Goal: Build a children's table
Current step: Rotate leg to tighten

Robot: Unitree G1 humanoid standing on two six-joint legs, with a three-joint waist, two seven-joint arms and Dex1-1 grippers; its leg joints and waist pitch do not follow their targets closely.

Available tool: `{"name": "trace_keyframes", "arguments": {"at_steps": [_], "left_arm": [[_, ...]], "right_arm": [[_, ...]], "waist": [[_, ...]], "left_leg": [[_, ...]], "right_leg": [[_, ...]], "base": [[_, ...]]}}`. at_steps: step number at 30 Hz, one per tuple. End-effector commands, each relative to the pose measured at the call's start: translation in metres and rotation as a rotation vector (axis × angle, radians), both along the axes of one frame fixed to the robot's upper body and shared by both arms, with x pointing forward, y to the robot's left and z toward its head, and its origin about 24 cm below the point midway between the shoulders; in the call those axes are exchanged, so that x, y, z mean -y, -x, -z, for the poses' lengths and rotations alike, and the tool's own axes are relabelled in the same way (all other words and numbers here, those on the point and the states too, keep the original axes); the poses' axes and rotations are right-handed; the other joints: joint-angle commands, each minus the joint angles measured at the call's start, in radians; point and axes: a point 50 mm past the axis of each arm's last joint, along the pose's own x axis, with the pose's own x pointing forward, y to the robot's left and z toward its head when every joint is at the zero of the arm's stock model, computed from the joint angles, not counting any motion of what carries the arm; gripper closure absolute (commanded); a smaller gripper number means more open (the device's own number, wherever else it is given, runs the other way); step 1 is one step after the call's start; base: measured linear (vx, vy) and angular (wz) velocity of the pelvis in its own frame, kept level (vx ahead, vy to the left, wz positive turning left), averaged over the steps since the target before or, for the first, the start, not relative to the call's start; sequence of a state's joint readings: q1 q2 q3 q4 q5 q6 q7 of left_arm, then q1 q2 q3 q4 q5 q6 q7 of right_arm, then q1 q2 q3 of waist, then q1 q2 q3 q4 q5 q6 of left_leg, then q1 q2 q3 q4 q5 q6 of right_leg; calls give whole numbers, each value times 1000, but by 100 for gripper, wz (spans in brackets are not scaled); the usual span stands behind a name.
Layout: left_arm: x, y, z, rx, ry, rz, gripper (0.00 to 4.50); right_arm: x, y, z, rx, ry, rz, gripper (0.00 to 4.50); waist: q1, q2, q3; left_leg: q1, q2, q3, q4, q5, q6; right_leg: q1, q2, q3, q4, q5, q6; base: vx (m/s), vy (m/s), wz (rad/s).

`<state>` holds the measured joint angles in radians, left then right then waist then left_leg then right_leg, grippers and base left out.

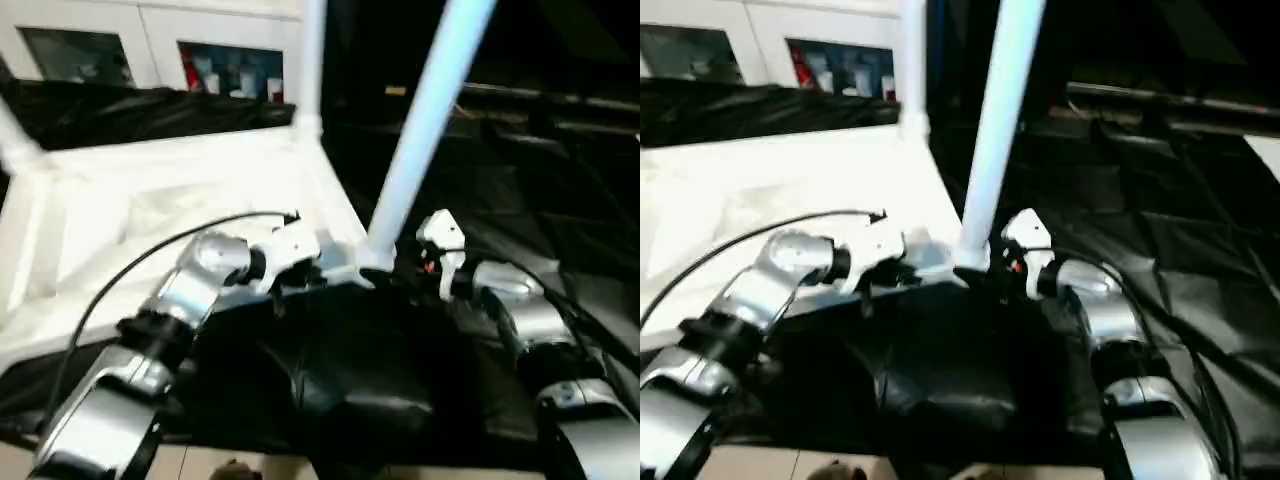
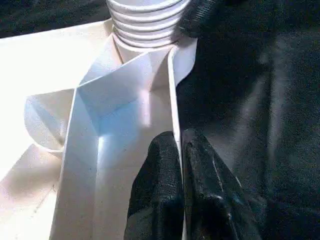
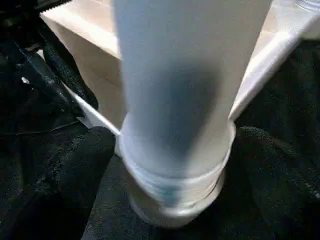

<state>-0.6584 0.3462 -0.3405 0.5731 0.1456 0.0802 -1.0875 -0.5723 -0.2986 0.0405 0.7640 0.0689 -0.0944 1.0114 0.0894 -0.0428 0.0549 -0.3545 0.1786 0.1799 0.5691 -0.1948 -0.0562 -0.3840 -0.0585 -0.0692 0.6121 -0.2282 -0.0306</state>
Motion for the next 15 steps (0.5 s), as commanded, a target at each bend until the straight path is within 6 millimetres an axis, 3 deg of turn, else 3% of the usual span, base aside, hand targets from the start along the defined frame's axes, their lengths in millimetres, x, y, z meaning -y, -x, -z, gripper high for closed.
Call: {"name": "trace_keyframes", "arguments": {"at_steps": [1, 15], "left_arm": [[3, 10, 8, -27, -36, 83, 450], [-11, 18, 7, -47, -55, 137, 450]], "right_arm": [[4, 2, -5, 34, 11, -19, 18], [0, 14, -6, 37, 17, -153, 18]], "waist": [[-1, 8, -61], [1, 5, -63]], "left_leg": [[9, 72, -17, -49, -32, 123], [6, 67, -17, -46, -40, 109]], "right_leg": [[53, -101, 60, -48, 111, -289], [55, -98, 59, -45, 89, -278]], "base": [[0, 0, 0], [0, 0, 0]]}}
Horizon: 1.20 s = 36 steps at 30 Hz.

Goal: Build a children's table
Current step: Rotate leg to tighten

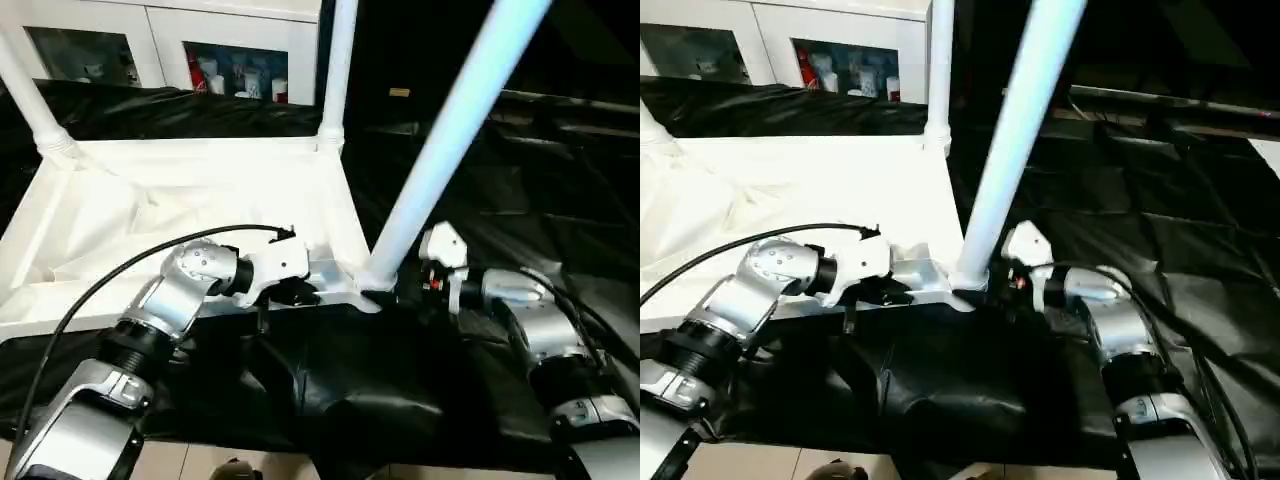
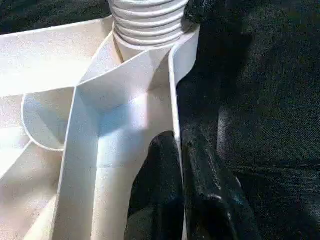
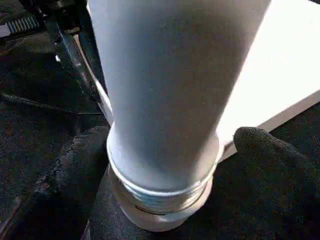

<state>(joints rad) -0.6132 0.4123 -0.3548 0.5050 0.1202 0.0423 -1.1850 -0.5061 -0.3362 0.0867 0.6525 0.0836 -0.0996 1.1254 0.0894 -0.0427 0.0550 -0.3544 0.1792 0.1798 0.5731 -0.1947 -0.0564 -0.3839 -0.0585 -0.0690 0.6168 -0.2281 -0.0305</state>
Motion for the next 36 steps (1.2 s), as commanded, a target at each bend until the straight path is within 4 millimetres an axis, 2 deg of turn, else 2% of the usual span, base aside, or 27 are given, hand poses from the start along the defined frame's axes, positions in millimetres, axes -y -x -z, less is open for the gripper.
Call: {"name": "trace_keyframes", "arguments": {"at_steps": [1, 10, 14, 15, 16, 20, 21, 26, 34, 35, 36], "left_arm": [[2, 6, 8, -25, -34, 42, 450], [-1, 7, 9, -27, -52, 43, 450], [-2, 7, 9, -26, -53, 40, 450], [-2, 7, 9, -26, -53, 40, 450], [-2, 7, 9, -26, -53, 39, 450], [-2, 7, 9, -29, -55, 38, 450], [-2, 7, 9, -29, -55, 38, 450], [-4, 8, 10, -36, -59, 35, 450], [-6, 9, 13, -50, -69, 19, 450], [-1, 3, 17, -50, -61, -63, 450], [0, 1, 18, -48, -59, -78, 450]], "right_arm": [[0, -1, -6, 27, -14, -7, 18], [-5, -1, -3, 21, -17, -17, 18], [-7, -1, -2, 14, -19, -22, 64], [-7, -1, -2, 13, -20, -22, 64], [-8, -1, -2, 10, -24, -22, 86], [-9, -1, 0, 1, -29, -24, 104], [-9, -1, 0, 1, -29, -24, 127], [-12, 0, 2, -12, -37, -30, 163], [-16, 6, 20, -103, 3, 5, 174], [-15, 6, 39, -182, 54, 146, 174], [-15, 5, 41, -190, 63, 169, 174]], "waist": [[1, 4, -64], [2, 5, -67], [2, 7, -65], [2, 7, -65], [1, 7, -65], [1, 6, -64], [1, 6, -64], [1, 6, -63], [-2, 6, -62], [-5, 8, -60], [-8, 9, -54]], "left_leg": [[6, 67, -17, -50, -38, 110], [5, 65, -17, -46, -20, 116], [5, 66, -17, -46, -36, 109], [5, 65, -17, -46, -41, 107], [5, 65, -17, -47, -49, 102], [6, 65, -18, -48, -64, 89], [6, 65, -18, -47, -65, 88], [6, 65, -19, -47, -74, 82], [6, 63, -19, -48, -82, 75], [7, 64, -19, -50, -88, 67], [11, 62, -19, -55, -122, 51]], "right_leg": [[55, -98, 59, -49, 94, -279], [57, -98, 58, -44, 132, -286], [56, -97, 57, -45, 113, -287], [56, -98, 57, -46, 106, -286], [56, -98, 58, -47, 93, -285], [55, -98, 59, -48, 63, -278], [55, -98, 59, -48, 63, -278], [54, -99, 60, -49, 49, -275], [54, -97, 60, -50, 30, -270], [51, -97, 61, -53, 13, -270], [47, -97, 60, -62, -46, -264]], "base": [[0, 0, 0], [0, 0, 0], [0, 0, 0], [0, 0, 0], [0, 0, 0], [0, 0, 0], [0, 0, 0], [0, 0, 0], [0, 0, 0], [0, 0, 0], [0, 0, 0]]}}
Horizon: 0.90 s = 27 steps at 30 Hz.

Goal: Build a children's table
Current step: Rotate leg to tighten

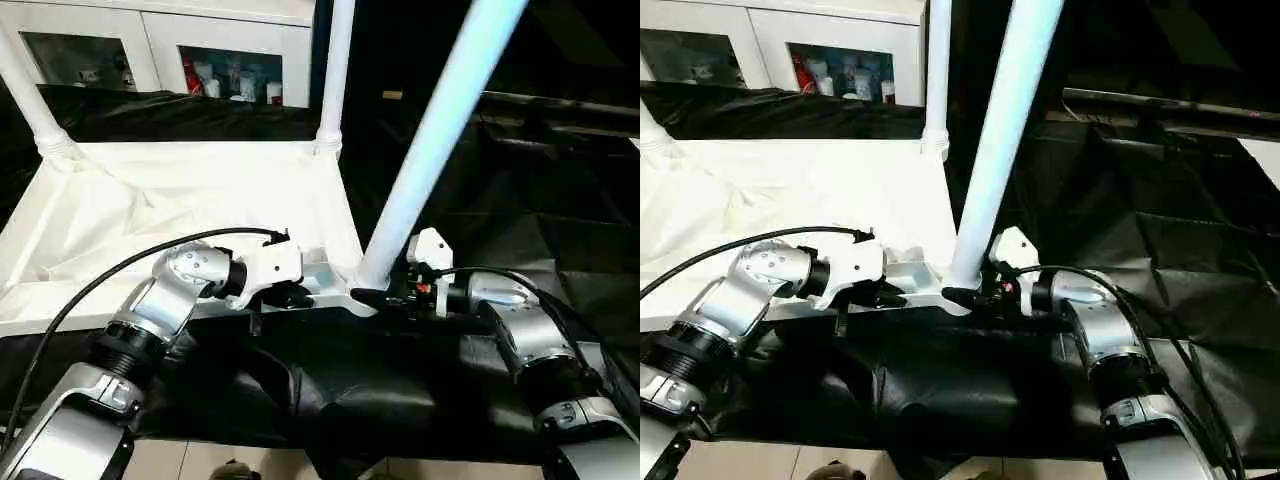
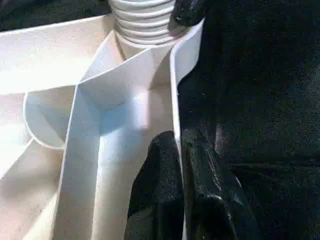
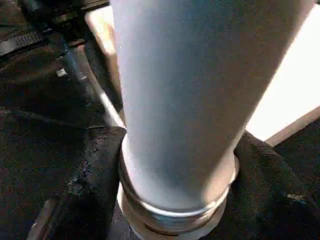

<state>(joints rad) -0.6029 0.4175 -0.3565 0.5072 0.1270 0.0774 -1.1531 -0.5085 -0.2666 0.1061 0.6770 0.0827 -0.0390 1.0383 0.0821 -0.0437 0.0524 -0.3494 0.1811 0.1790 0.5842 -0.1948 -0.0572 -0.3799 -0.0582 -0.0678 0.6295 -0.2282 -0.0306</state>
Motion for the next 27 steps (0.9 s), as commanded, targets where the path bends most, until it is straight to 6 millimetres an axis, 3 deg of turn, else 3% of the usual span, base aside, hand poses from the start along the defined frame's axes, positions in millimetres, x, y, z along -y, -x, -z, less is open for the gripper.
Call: {"name": "trace_keyframes", "arguments": {"at_steps": [1, 2, 3, 4, 5, 6, 7, 9, 10, 11, 13, 17, 21, 23, 27], "left_arm": [[7, -1, 13, -30, -37, -51, 450], [11, -4, 14, -26, -30, -83, 450], [19, -8, 16, -19, -15, -130, 450], [28, -13, 17, -10, -4, -183, 450], [36, -17, 18, -2, 3, -224, 450], [36, -17, 18, -2, 3, -224, 450], [55, -24, 18, 6, 30, -301, 450], [74, -29, 16, 10, 47, -381, 450], [76, -30, 16, 10, 47, -390, 450], [80, -30, 15, 20, 37, -397, 450], [85, -32, 15, 29, 25, -405, 450], [83, -32, 16, 41, 13, -396, 450], [79, -33, 18, 51, 1, -388, 450], [76, -34, 17, 53, 7, -380, 450], [72, -31, 12, 54, 60, -293, 450]], "right_arm": [[5, 5, 32, -139, 106, 151, 174], [4, 3, 36, -159, 106, 219, 175], [2, -1, 42, -186, 96, 326, 175], [-2, -3, 48, -213, 89, 420, 175], [-6, -5, 52, -234, 84, 487, 175], [-6, -5, 52, -234, 84, 487, 175], [-16, -8, 56, -277, 65, 605, 175], [-32, -12, 57, -293, 57, 682, 175], [-34, -13, 56, -292, 59, 688, 175], [-39, -14, 55, -289, 59, 696, 175], [-48, -17, 51, -286, 57, 711, 175], [-54, -20, 48, -276, 68, 714, 175], [-56, -21, 47, -257, 66, 680, 175], [-55, -24, 42, -244, 35, 678, 106], [-46, -34, 26, -147, 14, 618, 96]], "waist": [[-4, 10, -49], [-4, 10, -46], [-8, 8, -38], [-15, 10, -33], [-16, 11, -35], [-19, 9, -36], [-25, 12, -38], [-26, 13, -41], [-27, 13, -41], [-25, 20, -40], [-26, 14, -43], [-25, 16, -45], [-24, 8, -45], [-23, 11, -45], [-21, 12, -50]], "left_leg": [[7, 61, -20, -68, -148, 39], [9, 60, -21, -70, -178, 28], [18, 60, -26, -75, -277, -6], [22, 59, -25, -77, -309, -17], [30, 58, -34, -79, -347, -41], [31, 57, -37, -79, -357, -45], [28, 57, -39, -81, -373, -43], [38, 59, -40, -82, -396, -48], [40, 58, -38, -82, -401, -46], [38, 56, -40, -83, -411, -40], [29, 56, -41, -86, -400, -31], [24, 56, -37, -86, -366, -15], [20, 55, -35, -86, -354, -3], [21, 57, -36, -86, -352, 2], [12, 58, -37, -89, -321, 11]], "right_leg": [[43, -98, 59, -79, -94, -257], [41, -100, 59, -87, -158, -244], [36, -107, 60, -107, -360, -200], [27, -106, 63, -111, -418, -185], [27, -109, 60, -120, -493, -158], [26, -109, 60, -121, -513, -147], [25, -109, 58, -124, -521, -135], [19, -105, 57, -127, -475, -140], [17, -105, 56, -129, -467, -144], [18, -105, 56, -131, -453, -146], [23, -104, 57, -128, -423, -145], [25, -105, 62, -121, -343, -168], [28, -106, 63, -122, -353, -166], [26, -108, 63, -123, -380, -161], [32, -110, 63, -122, -366, -155]], "base": [[0, 0, 0], [0, 0, 0], [0, 0, 0], [0, 0, 0], [0, 0, 0], [0, 0, 0], [0, 0, 0], [0, 0, 0], [0, 0, 0], [0, 0, 0], [0, 0, 0], [0, 0, 0], [0, 0, 0], [0, 0, 0], [0, 0, 0]]}}
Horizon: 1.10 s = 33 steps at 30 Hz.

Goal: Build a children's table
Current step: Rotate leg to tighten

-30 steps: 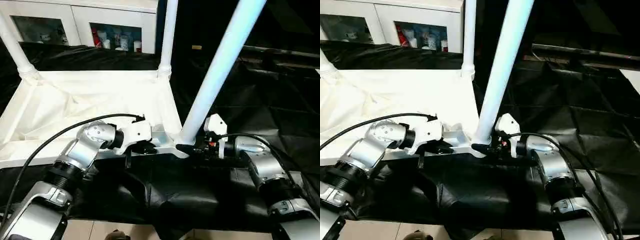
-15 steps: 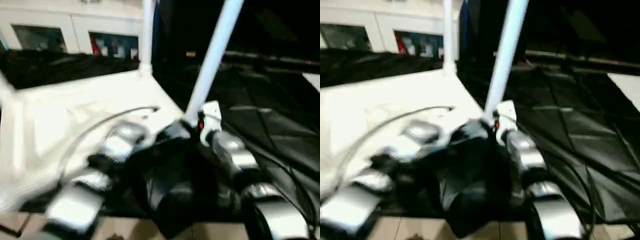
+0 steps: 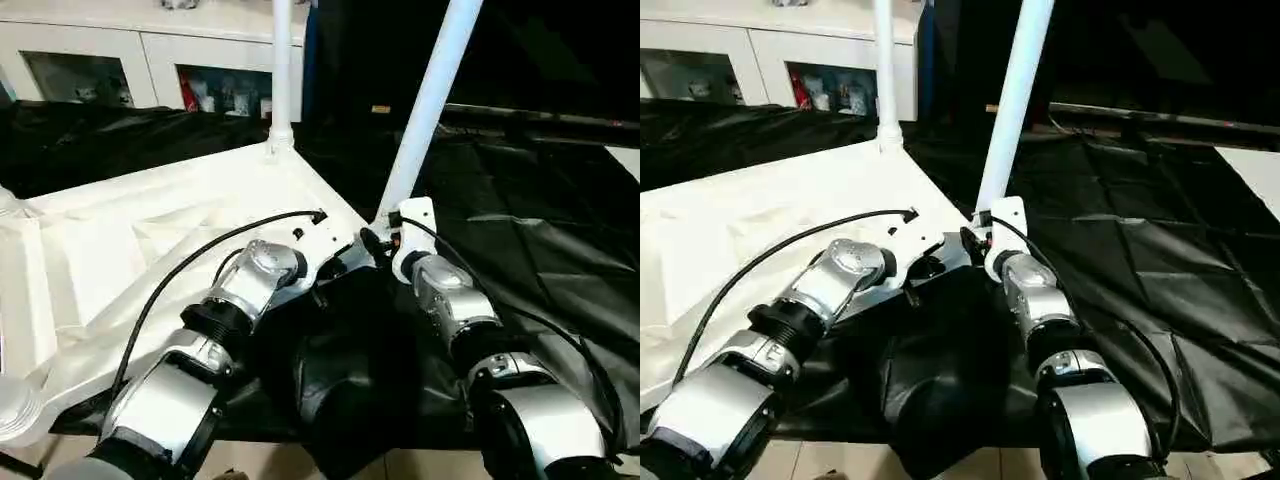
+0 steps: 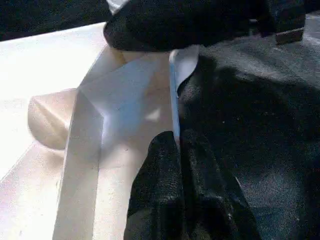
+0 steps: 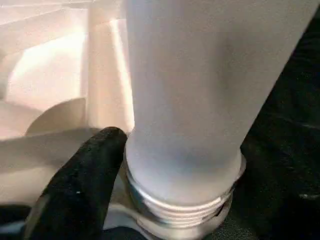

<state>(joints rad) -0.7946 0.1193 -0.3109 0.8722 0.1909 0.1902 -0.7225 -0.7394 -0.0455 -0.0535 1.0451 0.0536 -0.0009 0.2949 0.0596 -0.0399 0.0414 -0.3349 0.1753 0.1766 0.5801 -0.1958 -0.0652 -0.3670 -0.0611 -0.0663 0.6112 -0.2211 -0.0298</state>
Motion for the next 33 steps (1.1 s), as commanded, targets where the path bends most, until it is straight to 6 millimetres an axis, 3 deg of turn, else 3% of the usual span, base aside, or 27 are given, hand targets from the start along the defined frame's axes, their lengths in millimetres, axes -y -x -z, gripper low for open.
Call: {"name": "trace_keyframes", "arguments": {"at_steps": [1, 4, 5, 7, 10, 17, 22, 26, 28, 33], "left_arm": [[8, 4, -3, 5, 23, 74, 450], [1, 8, -2, -18, 53, 121, 450], [-2, 10, -2, -15, 58, 154, 450], [-7, 14, 0, -27, 67, 191, 450], [-15, 20, -1, -20, 84, 257, 450], [-35, 37, -5, -65, 79, 422, 450], [-50, 41, -7, -63, 35, 462, 450], [-54, 40, -10, -53, 31, 450, 450], [-55, 40, -11, -49, 31, 448, 450], [-55, 40, -11, -47, 32, 448, 450]], "right_arm": [[-12, 11, 13, -61, -15, -129, 96], [2, 10, 4, -13, -19, -211, 96], [9, 11, 2, -1, 1, -254, 96], [19, 14, 1, 6, 35, -319, 96], [35, 18, -5, 36, 24, -375, 96], [48, 34, -21, 91, 12, -604, 96], [49, 50, -23, 75, 32, -775, 96], [50, 52, -20, 62, 46, -797, 111], [49, 53, -20, 56, 42, -805, 128], [47, 55, -19, 42, 25, -815, 166]], "waist": [[2, 7, -42], [6, 8, -49], [9, 8, -55], [9, 5, -55], [12, 3, -52], [29, 10, -47], [34, 8, -44], [30, 8, -44], [29, 0, -45], [31, 3, -47]], "left_leg": [[-5, 66, -32, -83, -290, 24], [-12, 66, -26, -75, -196, 49], [-19, 65, -22, -66, -121, 79], [-21, 62, -19, -62, -68, 116], [-19, 63, -17, -61, -88, 136], [-15, 76, -14, -66, -103, 108], [-15, 73, -13, -68, -123, 97], [-12, 71, -14, -70, -134, 77], [-13, 71, -13, -68, -117, 77], [-14, 70, -13, -64, -79, 91]], "right_leg": [[21, -106, 62, -98, -322, -167], [29, -106, 62, -82, -165, -210], [35, -102, 58, -69, -41, -233], [37, -97, 56, -58, 75, -256], [39, -104, 55, -65, 28, -259], [34, -99, 55, -63, -24, -248], [32, -97, 54, -68, -73, -229], [28, -98, 56, -72, -115, -222], [30, -97, 56, -69, -91, -227], [32, -95, 55, -59, -13, -245]], "base": [[0, 0, 0], [0, 0, 0], [0, 0, 0], [0, 0, 0], [0, 0, 0], [0, 0, 0], [0, 0, 0], [0, 0, 0], [0, 0, 0], [0, 0, 0]]}}
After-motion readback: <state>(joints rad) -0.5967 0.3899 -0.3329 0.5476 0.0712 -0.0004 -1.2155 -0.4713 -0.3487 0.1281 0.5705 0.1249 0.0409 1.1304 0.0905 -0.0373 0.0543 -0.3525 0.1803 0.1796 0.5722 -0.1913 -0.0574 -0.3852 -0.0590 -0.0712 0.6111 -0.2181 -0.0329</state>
